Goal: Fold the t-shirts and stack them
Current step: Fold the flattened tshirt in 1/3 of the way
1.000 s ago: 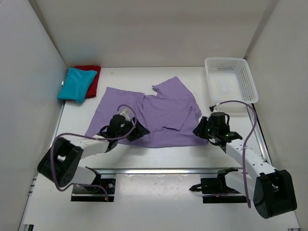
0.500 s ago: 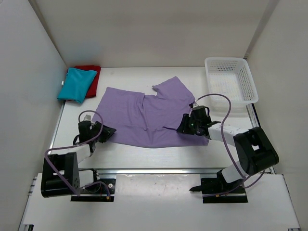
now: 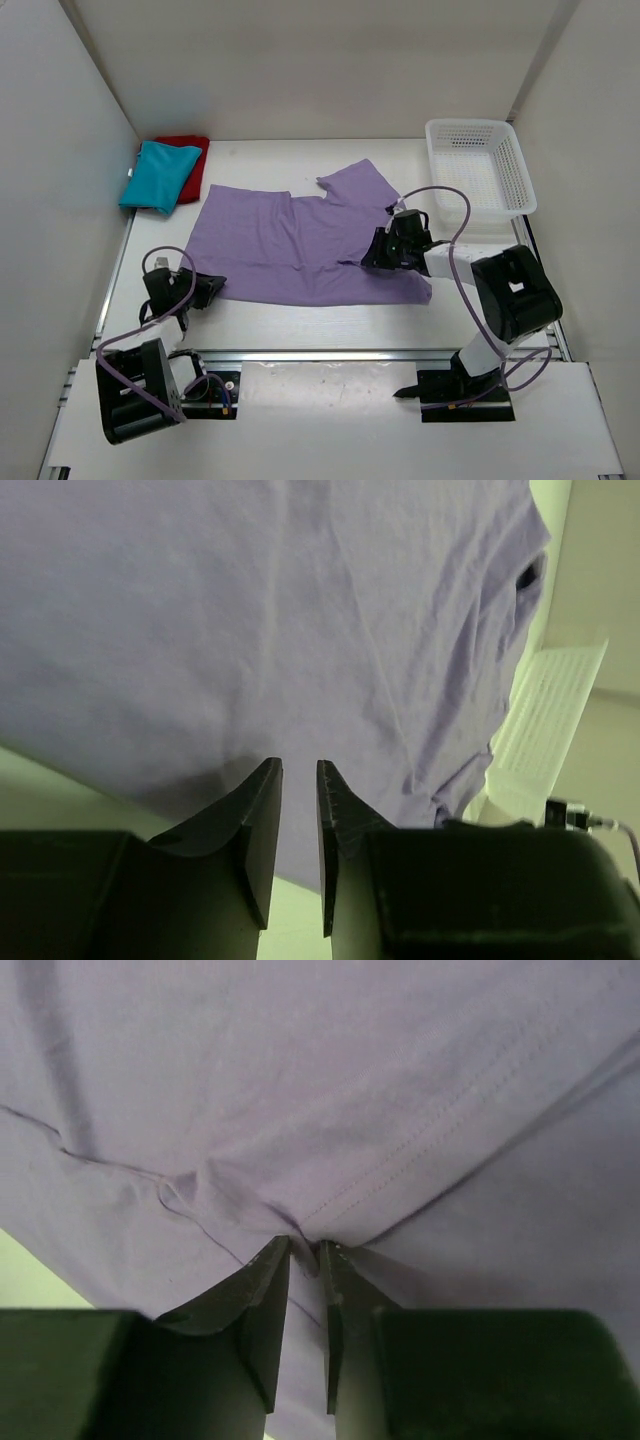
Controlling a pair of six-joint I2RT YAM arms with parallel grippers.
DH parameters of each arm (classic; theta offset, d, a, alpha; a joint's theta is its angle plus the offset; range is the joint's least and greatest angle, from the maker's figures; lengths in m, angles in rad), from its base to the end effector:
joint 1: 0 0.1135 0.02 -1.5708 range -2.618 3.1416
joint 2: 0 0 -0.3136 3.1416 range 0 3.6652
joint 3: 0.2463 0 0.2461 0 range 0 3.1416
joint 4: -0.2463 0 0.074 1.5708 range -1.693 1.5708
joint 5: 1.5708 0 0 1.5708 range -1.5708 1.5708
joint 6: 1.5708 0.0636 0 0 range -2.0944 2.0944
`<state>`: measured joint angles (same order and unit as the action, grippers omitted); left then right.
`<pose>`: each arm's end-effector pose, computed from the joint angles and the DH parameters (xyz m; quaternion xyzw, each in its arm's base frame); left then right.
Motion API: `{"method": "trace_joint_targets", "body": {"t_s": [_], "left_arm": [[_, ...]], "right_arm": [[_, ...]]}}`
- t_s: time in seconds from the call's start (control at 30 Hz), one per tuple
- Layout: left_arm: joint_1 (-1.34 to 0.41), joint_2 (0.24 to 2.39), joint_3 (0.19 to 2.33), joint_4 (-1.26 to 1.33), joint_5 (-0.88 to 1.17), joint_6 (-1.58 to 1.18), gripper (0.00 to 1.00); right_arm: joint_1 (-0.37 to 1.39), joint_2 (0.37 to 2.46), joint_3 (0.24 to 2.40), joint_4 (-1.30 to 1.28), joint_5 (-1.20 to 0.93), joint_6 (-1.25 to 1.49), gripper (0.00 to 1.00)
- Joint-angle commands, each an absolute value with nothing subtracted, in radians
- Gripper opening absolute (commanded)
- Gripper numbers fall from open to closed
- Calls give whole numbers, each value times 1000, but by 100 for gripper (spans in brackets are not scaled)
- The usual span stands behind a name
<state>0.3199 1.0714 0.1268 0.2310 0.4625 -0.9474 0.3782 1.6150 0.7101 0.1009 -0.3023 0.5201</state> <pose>0.1582 0.0225 0.1449 -0.4474 0.7699 -0.3231 0.3204 0.2922 0.1365 0.1792 0.0088 0.9185 0.2864 0.2725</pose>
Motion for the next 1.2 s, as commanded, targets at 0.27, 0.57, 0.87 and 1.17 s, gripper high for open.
{"method": "trace_joint_targets", "body": {"t_s": [0.27, 0.57, 0.87, 1.17], "left_arm": [[-128, 1081, 377, 149, 248, -799, 21], [-333, 1226, 414, 226, 198, -821, 24], [-41, 1218, 318, 233, 299, -836, 26], [248, 1273, 143, 342, 530, -977, 23]], "right_arm": [[416, 1819, 1127, -55, -237, 457, 0], [503, 1907, 1341, -227, -84, 353, 42], [447, 1447, 716, -49, -8, 425, 10], [287, 1255, 393, -18, -51, 502, 3]]}}
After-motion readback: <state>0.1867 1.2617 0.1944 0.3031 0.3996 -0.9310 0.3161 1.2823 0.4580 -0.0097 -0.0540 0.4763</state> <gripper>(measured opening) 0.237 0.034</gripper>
